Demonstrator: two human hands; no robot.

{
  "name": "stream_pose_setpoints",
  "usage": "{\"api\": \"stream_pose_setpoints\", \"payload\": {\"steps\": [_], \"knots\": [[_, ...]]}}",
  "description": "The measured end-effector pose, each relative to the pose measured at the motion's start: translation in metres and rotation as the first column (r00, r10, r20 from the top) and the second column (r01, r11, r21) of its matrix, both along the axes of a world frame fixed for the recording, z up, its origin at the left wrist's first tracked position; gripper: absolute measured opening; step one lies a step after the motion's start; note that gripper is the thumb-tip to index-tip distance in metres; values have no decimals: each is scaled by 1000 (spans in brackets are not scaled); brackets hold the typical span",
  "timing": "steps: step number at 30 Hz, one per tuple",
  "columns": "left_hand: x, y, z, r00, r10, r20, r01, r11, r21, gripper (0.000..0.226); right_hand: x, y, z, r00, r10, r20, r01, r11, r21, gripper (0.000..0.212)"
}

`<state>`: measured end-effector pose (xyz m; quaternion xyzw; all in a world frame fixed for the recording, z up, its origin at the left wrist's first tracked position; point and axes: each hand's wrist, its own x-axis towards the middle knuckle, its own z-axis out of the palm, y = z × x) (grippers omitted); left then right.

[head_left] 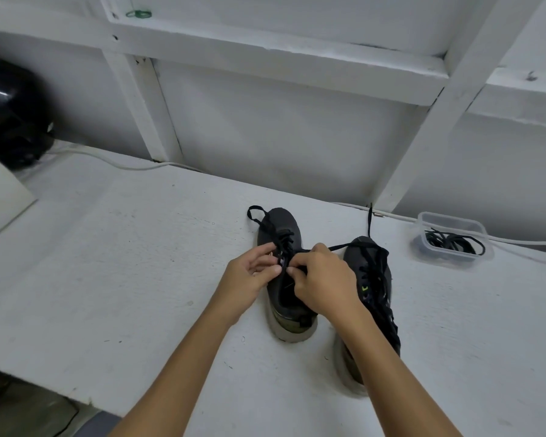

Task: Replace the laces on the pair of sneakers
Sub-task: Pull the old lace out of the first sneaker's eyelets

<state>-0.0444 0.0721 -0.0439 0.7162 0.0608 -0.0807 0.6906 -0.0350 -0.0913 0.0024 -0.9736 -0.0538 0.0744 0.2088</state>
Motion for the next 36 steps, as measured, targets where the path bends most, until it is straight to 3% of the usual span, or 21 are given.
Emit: {"api": "stream_pose_setpoints", "payload": {"steps": [4, 8, 11, 13, 18, 21, 24, 27, 30, 33, 36], "knots": [[2, 2, 0, 1000, -5, 29, 4, 999, 36, 36, 1, 3, -5, 1000, -22, -4, 22, 1000, 14, 15], [3, 4, 0, 999, 17, 34, -18, 999, 36, 25, 2, -1, -7, 999, 25, -35, -20, 989, 149, 14], [5, 7, 0, 991, 130, -35, -131, 991, -40, 20, 3, -10, -5, 999, 28, -44, -18, 975, 222, 11], [8, 15, 1, 967, 248, -60, -249, 969, -3, 19, 1, -17, -6, 993, -42, -110, 76, 939, 334, 12], [5, 20, 2, 941, 339, 5, -317, 876, 364, 18, -6, -21, -9, 944, -232, -236, 328, 757, 566, 13], [2, 11, 8, 974, 227, 9, -211, 889, 407, 3, -11, -6, -11, 869, -210, -448, 489, 501, 714, 11], [0, 10, 17, 995, 59, -75, -22, 903, 429, 20, -14, 0, -14, 812, -147, -565, 576, 364, 732, 9], [-5, 13, 27, 994, -62, -95, 97, 898, 428, 22, -7, -6, -12, 824, -127, -552, 541, 465, 701, 11], [-13, 8, 29, 968, -233, -91, 246, 817, 522, 48, 3, -11, -7, 846, -54, -530, 450, 606, 656, 9], [-16, 2, 32, 962, -253, -103, 266, 779, 567, 72, 11, -10, -5, 867, -6, -499, 366, 687, 627, 10], [-14, -2, 33, 966, -236, -102, 249, 756, 605, 67, 13, -6, -5, 873, 0, -488, 336, 725, 602, 14]]}}
